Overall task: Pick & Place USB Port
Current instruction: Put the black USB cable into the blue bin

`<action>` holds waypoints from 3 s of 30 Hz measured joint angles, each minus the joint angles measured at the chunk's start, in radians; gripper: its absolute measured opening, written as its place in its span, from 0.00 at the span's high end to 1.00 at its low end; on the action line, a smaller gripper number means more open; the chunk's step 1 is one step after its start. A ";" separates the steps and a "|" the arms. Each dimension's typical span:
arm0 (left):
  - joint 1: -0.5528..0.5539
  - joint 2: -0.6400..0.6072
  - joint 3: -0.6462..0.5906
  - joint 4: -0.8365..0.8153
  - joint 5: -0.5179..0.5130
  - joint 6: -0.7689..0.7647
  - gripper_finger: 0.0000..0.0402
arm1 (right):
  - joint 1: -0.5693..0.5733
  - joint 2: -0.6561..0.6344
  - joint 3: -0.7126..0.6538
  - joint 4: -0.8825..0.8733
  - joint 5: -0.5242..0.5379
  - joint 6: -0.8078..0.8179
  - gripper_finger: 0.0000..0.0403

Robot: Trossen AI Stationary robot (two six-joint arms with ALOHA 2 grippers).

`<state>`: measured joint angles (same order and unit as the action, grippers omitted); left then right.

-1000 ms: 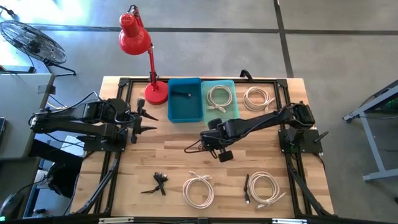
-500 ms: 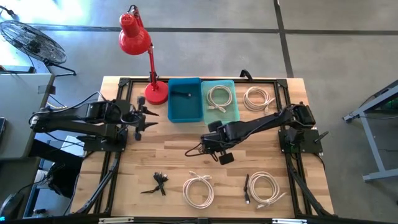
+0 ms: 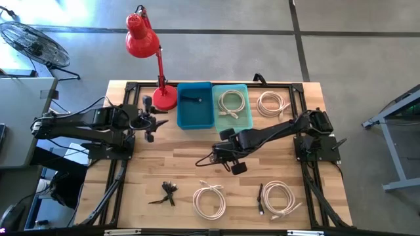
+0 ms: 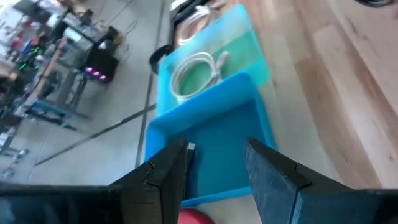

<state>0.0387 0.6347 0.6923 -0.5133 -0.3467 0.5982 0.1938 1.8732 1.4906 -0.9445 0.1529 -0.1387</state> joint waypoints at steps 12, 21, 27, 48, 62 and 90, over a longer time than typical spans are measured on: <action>-0.001 0.006 0.000 0.223 0.497 -0.004 0.62 | 0.005 -0.008 0.000 0.101 0.042 -0.024 0.98; 0.000 0.010 0.000 0.233 0.533 -0.001 0.62 | 0.020 -0.128 0.000 0.379 0.101 -0.178 0.98; 0.000 0.022 0.000 0.289 0.547 -0.017 0.62 | 0.039 -0.161 0.001 0.661 0.064 -0.369 0.98; 0.000 0.274 0.000 0.635 0.744 -0.028 0.62 | 0.002 -0.161 0.000 0.814 0.024 -0.490 0.98; 0.000 0.301 0.000 0.732 0.855 -0.054 0.62 | -0.002 -0.161 0.000 0.814 0.046 -0.497 0.98; 0.000 0.383 0.000 0.803 0.884 -0.030 0.65 | -0.055 -0.161 -0.001 0.807 -0.010 -0.488 0.98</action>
<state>0.0391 1.0172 0.6926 0.2897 0.5368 0.5682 0.1387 1.7123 1.4895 -0.1372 0.1424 -0.6270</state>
